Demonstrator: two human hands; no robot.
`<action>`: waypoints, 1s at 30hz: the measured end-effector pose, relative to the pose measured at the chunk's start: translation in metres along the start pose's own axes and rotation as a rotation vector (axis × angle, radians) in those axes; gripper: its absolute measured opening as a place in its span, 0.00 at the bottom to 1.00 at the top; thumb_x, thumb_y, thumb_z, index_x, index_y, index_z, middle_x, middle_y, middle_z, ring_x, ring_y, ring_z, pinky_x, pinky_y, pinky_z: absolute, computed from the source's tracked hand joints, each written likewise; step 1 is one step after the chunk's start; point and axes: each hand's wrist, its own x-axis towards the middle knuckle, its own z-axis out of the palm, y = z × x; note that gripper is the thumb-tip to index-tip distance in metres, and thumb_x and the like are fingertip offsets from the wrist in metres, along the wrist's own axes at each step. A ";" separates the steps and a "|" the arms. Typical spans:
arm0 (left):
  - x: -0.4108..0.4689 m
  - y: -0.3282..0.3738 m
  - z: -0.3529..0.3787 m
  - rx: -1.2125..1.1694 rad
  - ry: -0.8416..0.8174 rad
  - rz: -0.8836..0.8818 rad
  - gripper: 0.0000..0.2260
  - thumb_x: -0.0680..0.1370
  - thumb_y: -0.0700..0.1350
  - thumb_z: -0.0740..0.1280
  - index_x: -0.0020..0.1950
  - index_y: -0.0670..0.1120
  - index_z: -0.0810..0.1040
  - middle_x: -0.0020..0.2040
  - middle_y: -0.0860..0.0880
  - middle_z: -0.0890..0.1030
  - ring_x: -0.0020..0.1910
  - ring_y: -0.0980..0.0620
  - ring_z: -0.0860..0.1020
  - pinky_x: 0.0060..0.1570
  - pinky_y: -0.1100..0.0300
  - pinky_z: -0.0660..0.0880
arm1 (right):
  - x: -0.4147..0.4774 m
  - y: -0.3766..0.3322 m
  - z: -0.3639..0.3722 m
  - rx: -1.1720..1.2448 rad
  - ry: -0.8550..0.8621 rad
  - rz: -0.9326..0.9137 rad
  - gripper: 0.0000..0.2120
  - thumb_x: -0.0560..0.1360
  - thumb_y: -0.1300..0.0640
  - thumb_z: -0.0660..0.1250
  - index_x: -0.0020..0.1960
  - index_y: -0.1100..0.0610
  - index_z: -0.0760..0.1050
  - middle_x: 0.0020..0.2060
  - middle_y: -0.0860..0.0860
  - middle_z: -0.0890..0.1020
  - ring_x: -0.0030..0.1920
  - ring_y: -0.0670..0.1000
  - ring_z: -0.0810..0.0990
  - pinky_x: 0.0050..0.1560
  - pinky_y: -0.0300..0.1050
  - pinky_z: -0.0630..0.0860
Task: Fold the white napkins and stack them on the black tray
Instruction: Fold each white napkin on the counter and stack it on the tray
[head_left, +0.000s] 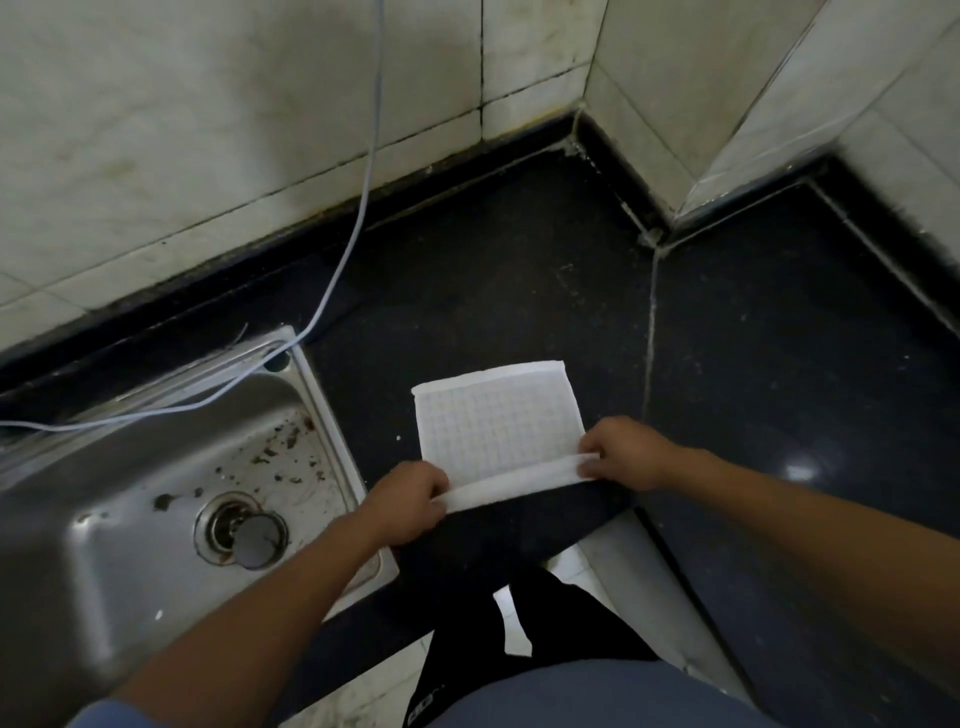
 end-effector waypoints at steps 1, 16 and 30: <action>0.005 -0.003 -0.012 -0.091 0.055 -0.038 0.04 0.73 0.41 0.68 0.44 0.46 0.82 0.41 0.52 0.79 0.43 0.53 0.78 0.42 0.63 0.70 | 0.005 0.001 -0.010 0.091 0.053 0.023 0.10 0.74 0.53 0.70 0.36 0.55 0.77 0.33 0.47 0.75 0.38 0.48 0.74 0.42 0.47 0.72; 0.086 -0.018 -0.063 -0.342 0.472 -0.387 0.03 0.73 0.42 0.72 0.43 0.43 0.82 0.41 0.44 0.82 0.43 0.47 0.80 0.45 0.56 0.76 | 0.088 -0.006 -0.049 0.221 0.339 0.408 0.11 0.73 0.46 0.70 0.48 0.52 0.79 0.43 0.50 0.79 0.47 0.54 0.79 0.44 0.45 0.72; 0.049 0.024 -0.016 0.109 0.453 0.040 0.08 0.77 0.42 0.62 0.53 0.46 0.79 0.51 0.48 0.77 0.49 0.48 0.77 0.44 0.54 0.75 | 0.053 -0.041 -0.014 -0.162 0.347 -0.021 0.11 0.78 0.53 0.60 0.60 0.52 0.73 0.55 0.51 0.76 0.55 0.54 0.76 0.49 0.48 0.73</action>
